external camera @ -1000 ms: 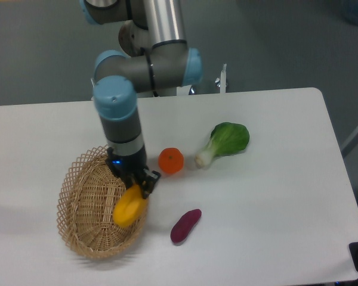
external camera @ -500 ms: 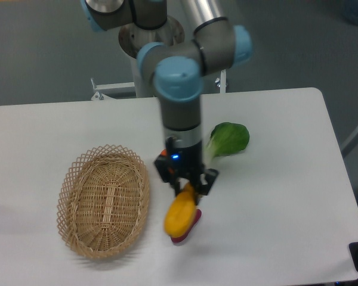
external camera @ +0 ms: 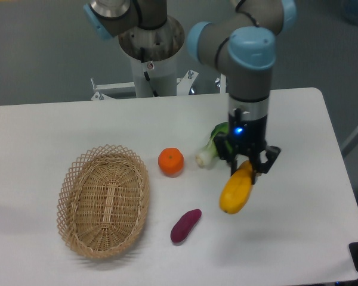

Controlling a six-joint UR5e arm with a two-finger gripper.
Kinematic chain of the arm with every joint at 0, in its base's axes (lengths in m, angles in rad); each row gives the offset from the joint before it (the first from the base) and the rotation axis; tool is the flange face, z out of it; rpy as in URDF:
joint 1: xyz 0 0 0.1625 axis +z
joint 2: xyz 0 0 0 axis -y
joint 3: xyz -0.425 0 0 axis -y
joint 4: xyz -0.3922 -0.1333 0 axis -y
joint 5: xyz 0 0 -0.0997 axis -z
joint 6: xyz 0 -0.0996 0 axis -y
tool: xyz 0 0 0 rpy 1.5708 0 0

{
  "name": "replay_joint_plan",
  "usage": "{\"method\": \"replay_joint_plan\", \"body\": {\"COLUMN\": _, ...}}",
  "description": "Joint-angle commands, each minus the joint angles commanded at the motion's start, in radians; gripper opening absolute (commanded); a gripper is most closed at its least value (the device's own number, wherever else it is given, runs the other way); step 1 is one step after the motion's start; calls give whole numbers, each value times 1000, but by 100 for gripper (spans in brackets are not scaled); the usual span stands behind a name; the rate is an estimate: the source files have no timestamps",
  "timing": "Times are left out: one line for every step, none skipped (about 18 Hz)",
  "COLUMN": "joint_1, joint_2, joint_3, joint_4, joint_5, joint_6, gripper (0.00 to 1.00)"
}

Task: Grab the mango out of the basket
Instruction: 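Carry the held mango away from the basket toward the bok choy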

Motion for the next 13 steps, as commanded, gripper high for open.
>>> {"method": "replay_joint_plan", "body": {"joint_1": 11, "joint_2": 0, "joint_3": 2, "joint_4": -14, "joint_5": 0, "joint_6": 28, "gripper": 45}}
{"method": "replay_joint_plan", "body": {"joint_1": 17, "joint_2": 0, "joint_3": 5, "joint_4": -23, "joint_5": 2, "joint_6": 49, "gripper": 45}}
{"method": "replay_joint_plan", "body": {"joint_1": 18, "joint_2": 0, "joint_3": 6, "joint_4": -29, "joint_5": 3, "joint_6": 63, "gripper": 45}}
{"method": "replay_joint_plan", "body": {"joint_1": 18, "joint_2": 0, "joint_3": 6, "joint_4": -31, "joint_5": 6, "joint_6": 69, "gripper": 45}}
{"method": "replay_joint_plan", "body": {"joint_1": 18, "joint_2": 0, "joint_3": 6, "joint_4": -31, "joint_5": 6, "joint_6": 69, "gripper": 45}}
{"method": "replay_joint_plan", "body": {"joint_1": 20, "joint_2": 0, "joint_3": 6, "joint_4": -31, "joint_5": 6, "joint_6": 69, "gripper": 45}}
{"method": "replay_joint_plan", "body": {"joint_1": 20, "joint_2": 0, "joint_3": 6, "joint_4": -31, "joint_5": 8, "joint_6": 69, "gripper": 45}}
{"method": "replay_joint_plan", "body": {"joint_1": 20, "joint_2": 0, "joint_3": 6, "joint_4": -31, "joint_5": 8, "joint_6": 69, "gripper": 45}}
{"method": "replay_joint_plan", "body": {"joint_1": 18, "joint_2": 0, "joint_3": 5, "joint_4": -29, "joint_5": 8, "joint_6": 69, "gripper": 45}}
{"method": "replay_joint_plan", "body": {"joint_1": 18, "joint_2": 0, "joint_3": 3, "joint_4": -29, "joint_5": 8, "joint_6": 69, "gripper": 45}}
{"method": "replay_joint_plan", "body": {"joint_1": 20, "joint_2": 0, "joint_3": 3, "joint_4": -29, "joint_5": 8, "joint_6": 69, "gripper": 45}}
{"method": "replay_joint_plan", "body": {"joint_1": 20, "joint_2": 0, "joint_3": 3, "joint_4": -29, "joint_5": 8, "joint_6": 71, "gripper": 45}}
{"method": "replay_joint_plan", "body": {"joint_1": 18, "joint_2": 0, "joint_3": 3, "joint_4": -29, "joint_5": 8, "joint_6": 69, "gripper": 45}}
